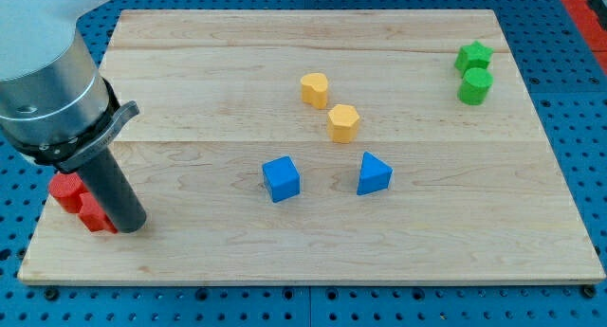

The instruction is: Move the green star to the top center of the board

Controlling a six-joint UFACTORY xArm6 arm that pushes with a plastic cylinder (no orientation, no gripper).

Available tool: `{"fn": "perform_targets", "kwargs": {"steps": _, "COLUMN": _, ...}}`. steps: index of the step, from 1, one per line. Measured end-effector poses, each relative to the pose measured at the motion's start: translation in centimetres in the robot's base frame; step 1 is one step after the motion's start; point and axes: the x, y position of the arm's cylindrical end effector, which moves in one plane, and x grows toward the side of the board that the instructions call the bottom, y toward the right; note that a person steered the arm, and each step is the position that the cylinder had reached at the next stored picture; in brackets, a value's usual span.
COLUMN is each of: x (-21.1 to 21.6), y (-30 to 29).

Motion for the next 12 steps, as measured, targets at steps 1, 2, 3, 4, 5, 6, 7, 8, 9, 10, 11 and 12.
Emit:
{"fn": "perform_targets", "kwargs": {"steps": 1, "x": 1.9, "y": 7.0}}
{"fn": "perform_targets", "kwargs": {"steps": 2, "x": 5.1, "y": 13.2}}
{"fn": "perform_targets", "kwargs": {"steps": 3, "x": 5.1, "y": 19.6}}
{"fn": "perform_targets", "kwargs": {"steps": 4, "x": 4.5, "y": 29.2}}
{"fn": "perform_targets", "kwargs": {"steps": 5, "x": 2.5, "y": 35.3}}
{"fn": "perform_targets", "kwargs": {"steps": 6, "x": -4.4, "y": 38.7}}
{"fn": "perform_targets", "kwargs": {"steps": 7, "x": -14.0, "y": 40.2}}
{"fn": "perform_targets", "kwargs": {"steps": 8, "x": -18.3, "y": 40.1}}
{"fn": "perform_targets", "kwargs": {"steps": 9, "x": -18.0, "y": 43.0}}
{"fn": "perform_targets", "kwargs": {"steps": 10, "x": -20.8, "y": 45.3}}
{"fn": "perform_targets", "kwargs": {"steps": 11, "x": -24.8, "y": 43.4}}
{"fn": "perform_targets", "kwargs": {"steps": 12, "x": -23.7, "y": 31.9}}
